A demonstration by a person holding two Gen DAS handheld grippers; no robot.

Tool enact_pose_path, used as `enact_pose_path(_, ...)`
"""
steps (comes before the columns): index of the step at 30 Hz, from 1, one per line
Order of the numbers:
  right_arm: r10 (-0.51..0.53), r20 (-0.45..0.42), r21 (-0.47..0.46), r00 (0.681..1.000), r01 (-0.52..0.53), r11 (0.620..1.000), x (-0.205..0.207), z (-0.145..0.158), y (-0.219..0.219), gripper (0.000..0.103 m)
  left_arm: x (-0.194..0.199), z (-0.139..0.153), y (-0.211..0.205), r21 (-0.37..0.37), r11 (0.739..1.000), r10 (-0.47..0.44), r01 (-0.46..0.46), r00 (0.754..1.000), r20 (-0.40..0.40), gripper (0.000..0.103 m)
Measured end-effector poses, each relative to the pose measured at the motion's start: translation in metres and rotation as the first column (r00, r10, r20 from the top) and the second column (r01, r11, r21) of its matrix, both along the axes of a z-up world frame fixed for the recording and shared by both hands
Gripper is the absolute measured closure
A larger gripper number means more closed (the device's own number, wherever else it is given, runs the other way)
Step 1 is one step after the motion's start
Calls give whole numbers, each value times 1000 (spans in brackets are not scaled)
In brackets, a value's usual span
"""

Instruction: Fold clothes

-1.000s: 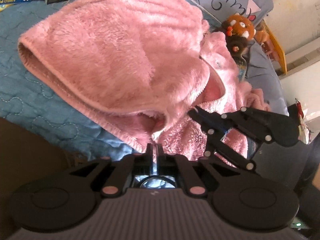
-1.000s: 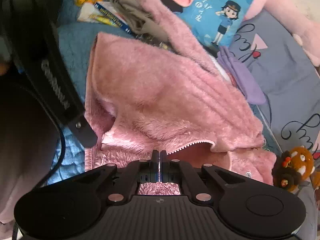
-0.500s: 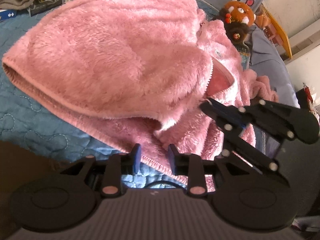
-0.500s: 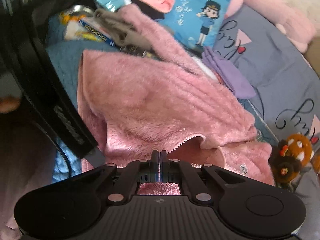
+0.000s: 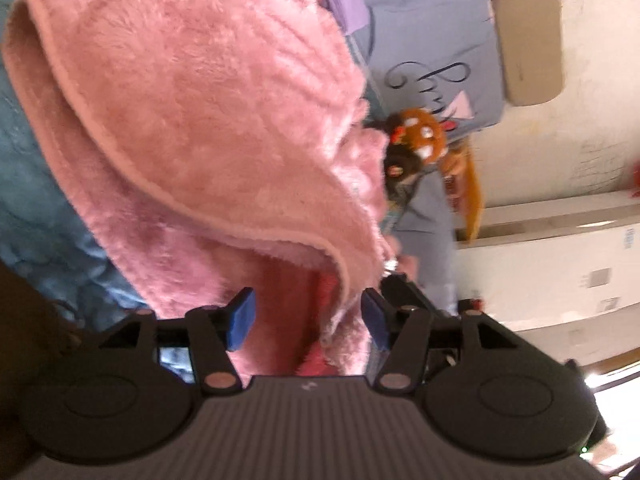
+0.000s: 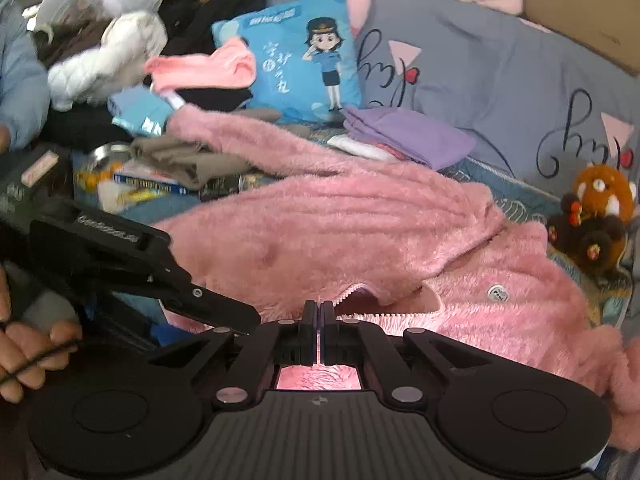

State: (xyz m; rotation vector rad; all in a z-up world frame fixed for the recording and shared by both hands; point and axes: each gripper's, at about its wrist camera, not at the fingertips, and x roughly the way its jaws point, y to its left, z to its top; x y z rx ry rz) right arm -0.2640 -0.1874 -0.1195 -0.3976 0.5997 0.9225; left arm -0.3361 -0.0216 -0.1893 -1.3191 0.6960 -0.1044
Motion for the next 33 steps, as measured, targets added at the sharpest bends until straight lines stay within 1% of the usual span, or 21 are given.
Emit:
enact_pose_path(2,-11,-16,13,1000,12,1000,2,0,-1,102,2,-6,1,-78,997,4,-1,999,40,35)
enact_pose_path(4,-19,-23,16,1000,19,1000,2,-1,-2,102,4,-12,1,-161,987,8,3,997,71,35)
enact_pose_path(6,-22,-32,16,999,23,1000,3,-3,-1,102,5,-11,0,-144,990,5,5,998,65,38)
enact_pose_path(7,-24,-36,17,999,24,1000,3,-4,-1,102,6,-11,0,-133,991,3,5,998,61,40)
enact_pose_path(8,-25,-40,18,999,26,999,3,-5,-1,102,6,-10,0,-123,992,1,6,998,57,50)
enact_pose_path(9,-27,-45,19,999,28,999,3,-6,0,102,7,-9,-1,-112,994,-1,7,999,53,56)
enact_pose_path(10,-28,-49,20,998,29,999,2,-7,0,102,7,-9,-1,-102,995,-3,8,999,49,71)
enact_pose_path(11,-30,-53,21,998,31,999,2,-8,1,102,7,-8,-2,-91,996,-5,9,999,46,80)
enact_pose_path(12,-30,-57,21,998,31,999,2,-8,1,102,8,-8,-2,-81,997,-6,10,999,42,82)
enact_pose_path(14,-28,-58,9,998,29,1000,2,-10,1,102,9,-6,-3,-60,998,-10,12,999,34,94)
enact_pose_path(16,-22,-54,-10,998,22,1000,0,-13,3,102,10,-5,-4,-39,999,-13,14,1000,26,96)
enact_pose_path(18,-1,-34,-52,999,0,999,-6,-19,7,101,8,3,-8,40,999,-29,30,1000,-9,96)
enact_pose_path(19,24,-10,-90,1000,-25,996,-12,-22,11,101,7,7,-10,81,996,-37,39,999,-28,97)
enact_pose_path(20,56,18,-134,998,-53,989,-19,-28,16,101,8,13,-15,151,986,-55,64,996,-64,97)
enact_pose_path(22,130,75,-228,989,-110,967,-35,-39,26,101,11,21,-23,271,955,-85,119,987,-134,97)
enact_pose_path(24,216,132,-329,967,-163,930,-52,-54,36,102,12,27,-32,372,910,-108,180,972,-208,97)
enact_pose_path(25,252,155,-372,955,-180,911,-58,-62,40,102,11,29,-33,400,896,-108,196,967,-232,97)
enact_pose_path(27,302,185,-431,935,-199,880,-65,-75,46,101,7,29,-36,427,876,-108,223,955,-276,97)
enact_pose_path(28,310,190,-441,932,-201,875,-66,-79,47,101,6,30,-39,451,861,-109,235,951,-288,97)
enact_pose_path(30,299,188,-436,935,-193,879,-61,-82,47,101,6,32,-45,492,832,-108,254,946,-306,97)
enact_pose_path(33,279,192,-414,941,-180,892,-52,-82,46,100,3,33,-45,506,825,-98,252,945,-312,97)
